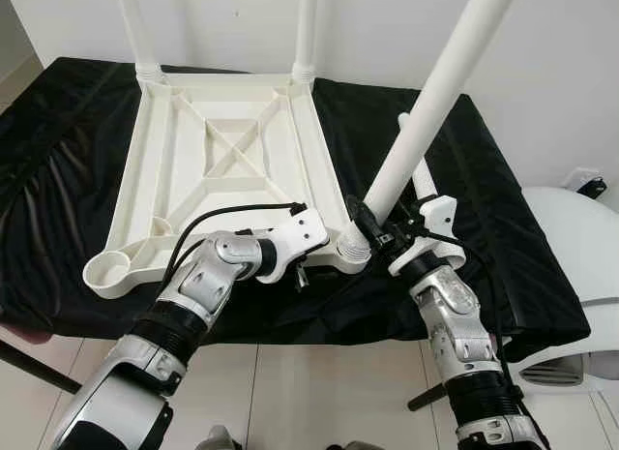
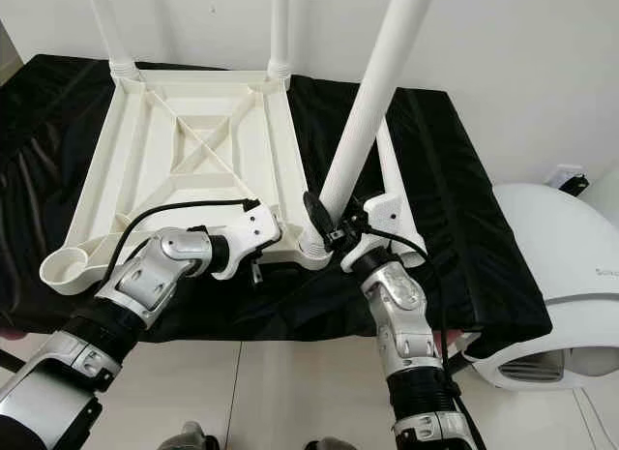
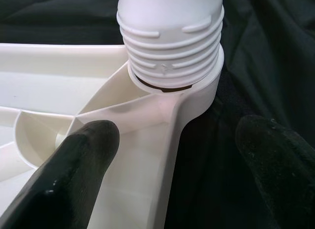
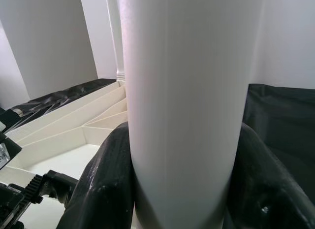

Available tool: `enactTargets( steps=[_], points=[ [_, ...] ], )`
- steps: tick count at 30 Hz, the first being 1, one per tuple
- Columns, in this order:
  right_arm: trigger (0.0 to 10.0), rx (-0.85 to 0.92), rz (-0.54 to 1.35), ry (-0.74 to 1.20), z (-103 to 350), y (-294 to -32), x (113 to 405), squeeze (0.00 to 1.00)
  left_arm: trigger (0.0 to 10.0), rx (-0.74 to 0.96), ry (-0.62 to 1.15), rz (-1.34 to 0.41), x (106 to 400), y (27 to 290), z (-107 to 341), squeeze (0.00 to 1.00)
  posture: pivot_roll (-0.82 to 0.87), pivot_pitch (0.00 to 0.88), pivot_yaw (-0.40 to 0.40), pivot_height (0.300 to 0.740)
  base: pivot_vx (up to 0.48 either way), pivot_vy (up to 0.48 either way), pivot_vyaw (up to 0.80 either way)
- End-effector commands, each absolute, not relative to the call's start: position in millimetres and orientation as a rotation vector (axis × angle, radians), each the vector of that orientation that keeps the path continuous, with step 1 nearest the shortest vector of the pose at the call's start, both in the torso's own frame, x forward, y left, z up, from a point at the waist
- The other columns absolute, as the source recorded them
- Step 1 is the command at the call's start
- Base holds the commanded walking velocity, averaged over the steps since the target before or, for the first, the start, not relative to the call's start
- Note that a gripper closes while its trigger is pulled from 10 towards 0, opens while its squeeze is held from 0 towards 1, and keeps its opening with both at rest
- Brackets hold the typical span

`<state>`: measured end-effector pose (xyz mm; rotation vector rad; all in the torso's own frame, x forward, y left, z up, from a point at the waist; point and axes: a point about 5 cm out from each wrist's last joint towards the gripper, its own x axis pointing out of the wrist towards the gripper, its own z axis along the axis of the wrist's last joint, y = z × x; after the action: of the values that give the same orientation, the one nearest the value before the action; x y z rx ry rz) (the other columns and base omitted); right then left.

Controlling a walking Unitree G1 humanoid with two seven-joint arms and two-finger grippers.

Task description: Building children table

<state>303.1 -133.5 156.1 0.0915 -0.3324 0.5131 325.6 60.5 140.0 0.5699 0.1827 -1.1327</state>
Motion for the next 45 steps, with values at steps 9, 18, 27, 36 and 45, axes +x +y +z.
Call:
enactTargets(
  steps=[9,18,27,36,45],
  points=[
    [10.0,0.102,0.511,-0.341,161,-134,305,0.0,10.0,0.591,0.192,-1.157,323,58,137,0.0,0.01,0.023,-0.037,0.74,0.0,0.0,0.0],
    [10.0,0.109,0.515,-0.394,177,-133,308,0.0,10.0,0.591,0.192,-1.159,323,58,137,0.0,0.01,0.023,-0.037,0.74,0.0,0.0,0.0],
    [10.0,0.107,0.526,-0.391,177,-131,307,0.0,10.0,0.589,0.19,-1.158,323,58,138,0.0,0.01,0.025,-0.039,0.74,0.0,0.0,0.0],
    [10.0,0.098,0.525,-0.371,173,-132,306,0.0,10.0,0.593,0.241,-1.162,321,61,131,0.0,0.01,0.031,-0.038,0.74,0.0,0.0,0.0],
    [10.0,0.087,0.528,-0.351,170,-132,306,0.0,4.9,0.593,0.28,-1.123,326,64,129,0.0,0.01,0.036,-0.039,0.74,0.0,0.0,0.0]
  ],
)
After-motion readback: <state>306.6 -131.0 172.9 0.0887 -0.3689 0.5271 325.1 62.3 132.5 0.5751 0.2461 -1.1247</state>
